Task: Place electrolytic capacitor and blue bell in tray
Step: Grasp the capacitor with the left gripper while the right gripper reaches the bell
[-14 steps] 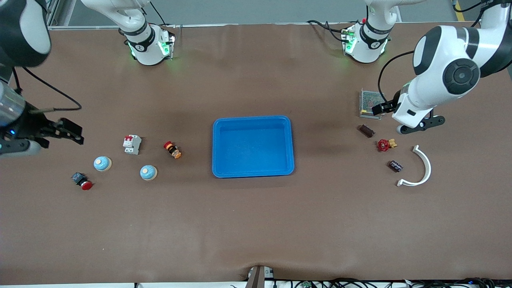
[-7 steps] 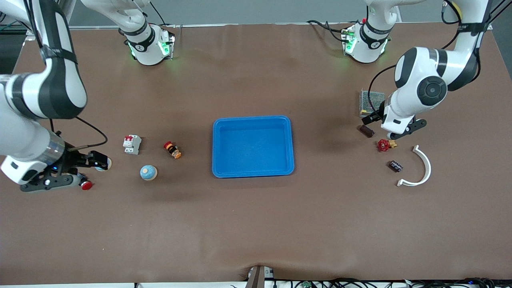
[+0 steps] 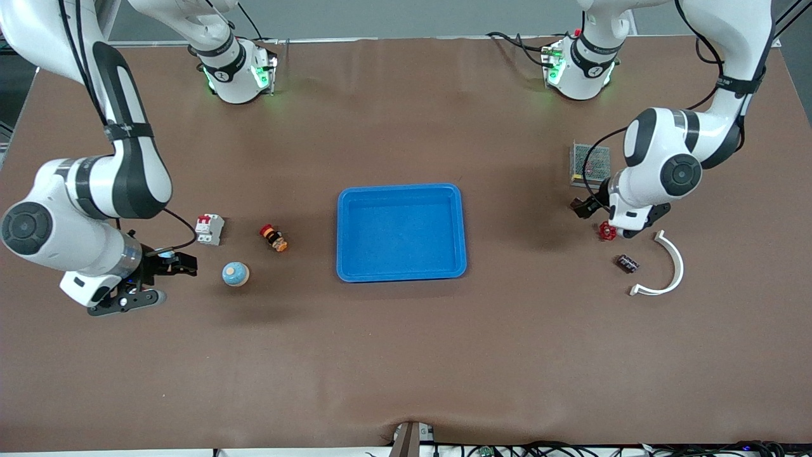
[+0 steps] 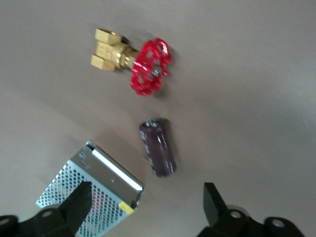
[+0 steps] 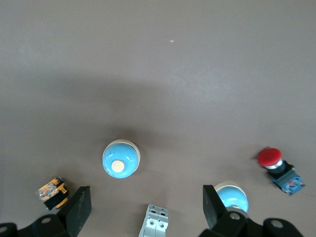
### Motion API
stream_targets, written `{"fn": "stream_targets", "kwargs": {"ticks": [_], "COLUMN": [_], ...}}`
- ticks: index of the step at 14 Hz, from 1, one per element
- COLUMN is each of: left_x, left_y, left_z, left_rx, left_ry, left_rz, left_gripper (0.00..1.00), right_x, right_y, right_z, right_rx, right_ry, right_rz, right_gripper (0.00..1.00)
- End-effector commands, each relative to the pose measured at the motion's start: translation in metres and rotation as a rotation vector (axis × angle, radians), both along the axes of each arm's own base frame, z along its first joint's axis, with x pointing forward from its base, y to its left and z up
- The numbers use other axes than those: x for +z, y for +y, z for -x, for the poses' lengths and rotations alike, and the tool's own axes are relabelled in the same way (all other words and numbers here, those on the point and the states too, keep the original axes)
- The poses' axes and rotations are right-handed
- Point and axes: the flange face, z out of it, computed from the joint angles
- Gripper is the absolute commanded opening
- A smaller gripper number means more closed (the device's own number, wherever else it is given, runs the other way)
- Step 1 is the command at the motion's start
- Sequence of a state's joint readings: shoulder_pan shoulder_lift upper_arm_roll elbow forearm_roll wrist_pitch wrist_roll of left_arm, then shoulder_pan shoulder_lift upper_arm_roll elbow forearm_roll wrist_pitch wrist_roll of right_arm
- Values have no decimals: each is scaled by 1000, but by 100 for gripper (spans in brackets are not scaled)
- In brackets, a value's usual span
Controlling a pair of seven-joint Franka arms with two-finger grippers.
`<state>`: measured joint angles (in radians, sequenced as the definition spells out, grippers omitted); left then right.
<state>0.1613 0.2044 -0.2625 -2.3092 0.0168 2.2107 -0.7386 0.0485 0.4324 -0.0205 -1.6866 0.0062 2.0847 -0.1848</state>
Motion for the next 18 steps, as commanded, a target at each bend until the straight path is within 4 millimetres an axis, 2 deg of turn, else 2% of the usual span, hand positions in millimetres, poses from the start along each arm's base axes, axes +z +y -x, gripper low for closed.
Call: {"fn": "stream_targets", "kwargs": {"ticks": [1,6,11,13,16,17,18], "left_x": [-11,-33,-49,-58,-63,-62,-62], "left_y": [16,18,17,17,15,14,12], "left_z": [-4,-5,-5,-4,-4,-5,-6], "left_rx": [50,88,103,116,123,120,117], "left_ry": [-8,-7,-1,2,-1,-2,-3], "left_rz": [-5,0,15,19,20,21,20], "left_gripper": [88,81,77,74,61,52,31], "right_x": [-27,-74,-106,-113,-127,-136,-144], "right_y": [3,19,30,35,37,37,37], "right_z": [15,30,30,30,29,30,29], "right_rx": [12,17,22,14,15,14,14], "right_ry": [-12,-25,-15,-13,-20,-22,-26], "right_rz": [-10,-38,-47,-61,-60,-59,-58], "right_gripper": [100,100,100,100,100,100,100]}}
